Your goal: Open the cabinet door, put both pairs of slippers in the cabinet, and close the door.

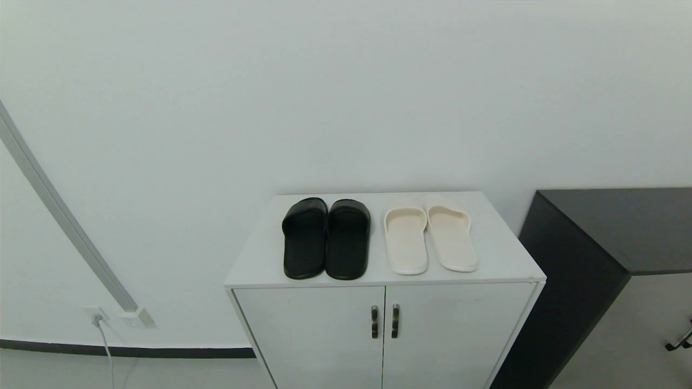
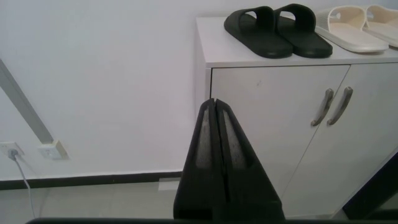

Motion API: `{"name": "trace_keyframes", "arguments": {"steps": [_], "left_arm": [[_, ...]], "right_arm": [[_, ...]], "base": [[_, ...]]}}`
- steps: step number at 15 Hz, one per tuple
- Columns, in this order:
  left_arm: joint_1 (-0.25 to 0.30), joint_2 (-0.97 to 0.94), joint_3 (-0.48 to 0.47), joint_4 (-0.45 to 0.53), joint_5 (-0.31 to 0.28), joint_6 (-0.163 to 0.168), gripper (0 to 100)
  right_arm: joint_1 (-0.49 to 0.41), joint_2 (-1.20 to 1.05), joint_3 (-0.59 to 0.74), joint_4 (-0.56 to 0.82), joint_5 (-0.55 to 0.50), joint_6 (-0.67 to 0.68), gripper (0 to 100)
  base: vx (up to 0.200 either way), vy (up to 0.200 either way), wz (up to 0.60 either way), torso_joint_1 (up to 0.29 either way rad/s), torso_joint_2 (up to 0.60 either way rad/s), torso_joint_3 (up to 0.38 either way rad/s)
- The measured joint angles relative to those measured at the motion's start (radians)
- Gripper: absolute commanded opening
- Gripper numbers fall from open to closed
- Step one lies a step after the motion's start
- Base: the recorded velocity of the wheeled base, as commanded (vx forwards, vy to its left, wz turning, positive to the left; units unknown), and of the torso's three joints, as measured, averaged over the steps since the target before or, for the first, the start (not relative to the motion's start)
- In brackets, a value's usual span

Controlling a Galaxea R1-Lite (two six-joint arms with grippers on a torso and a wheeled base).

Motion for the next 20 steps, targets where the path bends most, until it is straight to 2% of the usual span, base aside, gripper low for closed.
{"name": "trace_keyframes", "arguments": {"steps": [3, 6, 11, 13, 15, 20], "left_arm": [[0.0, 0.0, 0.0, 0.0, 0.0, 0.0, 0], [0.0, 0.0, 0.0, 0.0, -0.001, 0.001, 0], [0.0, 0.0, 0.0, 0.0, -0.001, 0.002, 0], [0.0, 0.0, 0.0, 0.0, -0.001, 0.002, 0], [0.0, 0.0, 0.0, 0.0, -0.001, 0.002, 0], [0.0, 0.0, 0.0, 0.0, -0.001, 0.002, 0]], "right_arm": [[0.016, 0.175, 0.006, -0.107, 0.017, 0.0, 100], [0.102, 0.389, -0.015, -0.274, -0.005, 0.036, 100], [0.468, 0.65, -0.167, -0.357, -0.278, 0.212, 100], [0.582, 0.761, -0.267, -0.367, -0.381, 0.259, 100], [0.647, 0.876, -0.374, -0.371, -0.458, 0.289, 100], [0.721, 1.142, -0.599, -0.377, -0.675, 0.306, 100]], "base": [[0.0, 0.0, 0.0, 0.0, 0.0, 0.0], [0.0, 0.0, 0.0, 0.0, 0.0, 0.0], [0.0, 0.0, 0.0, 0.0, 0.0, 0.0], [0.0, 0.0, 0.0, 0.0, 0.0, 0.0], [0.0, 0.0, 0.0, 0.0, 0.0, 0.0], [0.0, 0.0, 0.0, 0.0, 0.0, 0.0]]}}
